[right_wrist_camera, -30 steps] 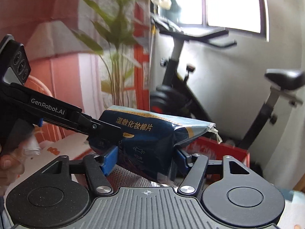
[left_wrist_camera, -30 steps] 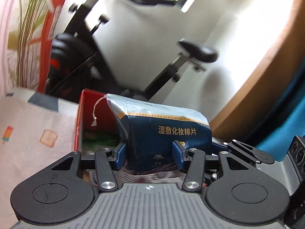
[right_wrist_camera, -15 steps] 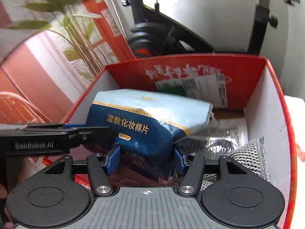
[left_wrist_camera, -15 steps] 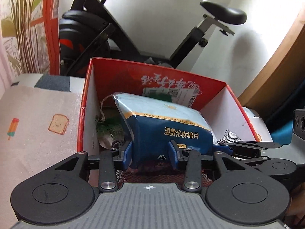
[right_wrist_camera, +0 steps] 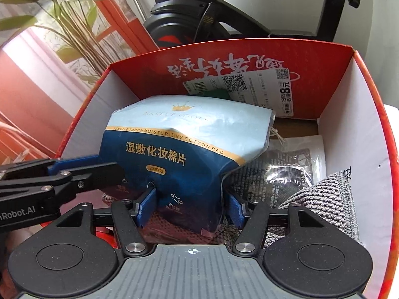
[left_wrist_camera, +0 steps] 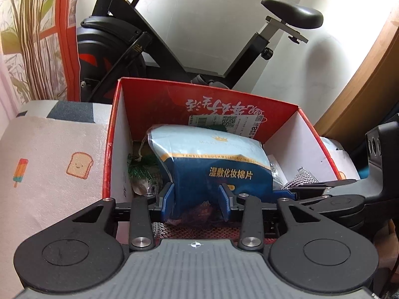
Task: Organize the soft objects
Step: 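Lower the blue package into the box and open both grippers, then withdraw both grippers from the box toward the black cloth item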
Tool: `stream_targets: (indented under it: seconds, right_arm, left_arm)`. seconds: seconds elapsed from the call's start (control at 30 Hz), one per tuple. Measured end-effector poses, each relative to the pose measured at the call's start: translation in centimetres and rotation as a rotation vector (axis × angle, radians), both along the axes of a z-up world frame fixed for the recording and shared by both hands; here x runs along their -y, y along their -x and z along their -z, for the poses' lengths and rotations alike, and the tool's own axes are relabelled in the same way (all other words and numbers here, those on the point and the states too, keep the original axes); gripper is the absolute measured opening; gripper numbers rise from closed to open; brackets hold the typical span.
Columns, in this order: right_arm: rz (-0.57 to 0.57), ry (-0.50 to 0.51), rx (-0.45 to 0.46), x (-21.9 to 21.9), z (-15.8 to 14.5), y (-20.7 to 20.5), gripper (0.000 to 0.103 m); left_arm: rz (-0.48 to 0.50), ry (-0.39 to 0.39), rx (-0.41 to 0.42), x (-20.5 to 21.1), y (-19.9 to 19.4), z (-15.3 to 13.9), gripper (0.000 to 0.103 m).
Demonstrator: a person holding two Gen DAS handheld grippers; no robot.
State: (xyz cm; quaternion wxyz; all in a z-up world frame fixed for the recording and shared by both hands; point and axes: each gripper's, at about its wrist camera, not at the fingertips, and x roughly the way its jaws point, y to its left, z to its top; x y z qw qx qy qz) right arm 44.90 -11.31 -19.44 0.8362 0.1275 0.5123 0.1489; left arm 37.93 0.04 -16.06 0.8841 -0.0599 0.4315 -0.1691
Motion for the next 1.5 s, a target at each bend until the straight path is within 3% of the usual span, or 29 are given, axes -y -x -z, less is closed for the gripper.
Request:
stream_targets:
  seconds: [0.3,0.5,0.6,0.77,0.97,1.17,1.33,1.5]
  right_arm:
    - [0.003,0.029,0.017,-0.1,-0.8,1.1,0.064]
    - [0.017,0.05,0.113,0.6,-3.4,3.1,0.076]
    - [0.03,0.057,0.172,1.1,-4.7,4.6,0.086]
    - [0.069,0.089,0.301,2.0,-6.5,7.8,0.1]
    - [0.135,0.135,0.443,3.3,-7.2,12.1,0.102]
    - [0.201,0.041,0.592,5.0,-6.7,16.9,0.103]
    - [0.2,0.081,0.67,5.0,-5.7,20.3,0.103]
    - [0.18,0.125,0.675,4.2,-3.9,22.4,0.103]
  left_arm:
    - [-0.005,-0.007,0.079,0.0,1.2,-2.1,0.041]
    - [0.015,-0.023,0.149,0.0,2.9,-3.7,0.048]
    - [0.011,-0.024,0.181,-0.3,4.0,-4.2,0.057]
    - [0.008,-0.018,0.233,-1.1,6.3,-4.9,0.096]
    - [0.009,-0.05,0.307,-1.7,9.5,-5.6,0.103]
    - [-0.022,-0.066,0.41,-2.1,13.4,-5.3,0.103]
    - [-0.032,-0.045,0.41,-2.7,15.8,-3.7,0.103]
    - [-0.056,-0.031,0.359,-3.4,17.7,-1.3,0.103]
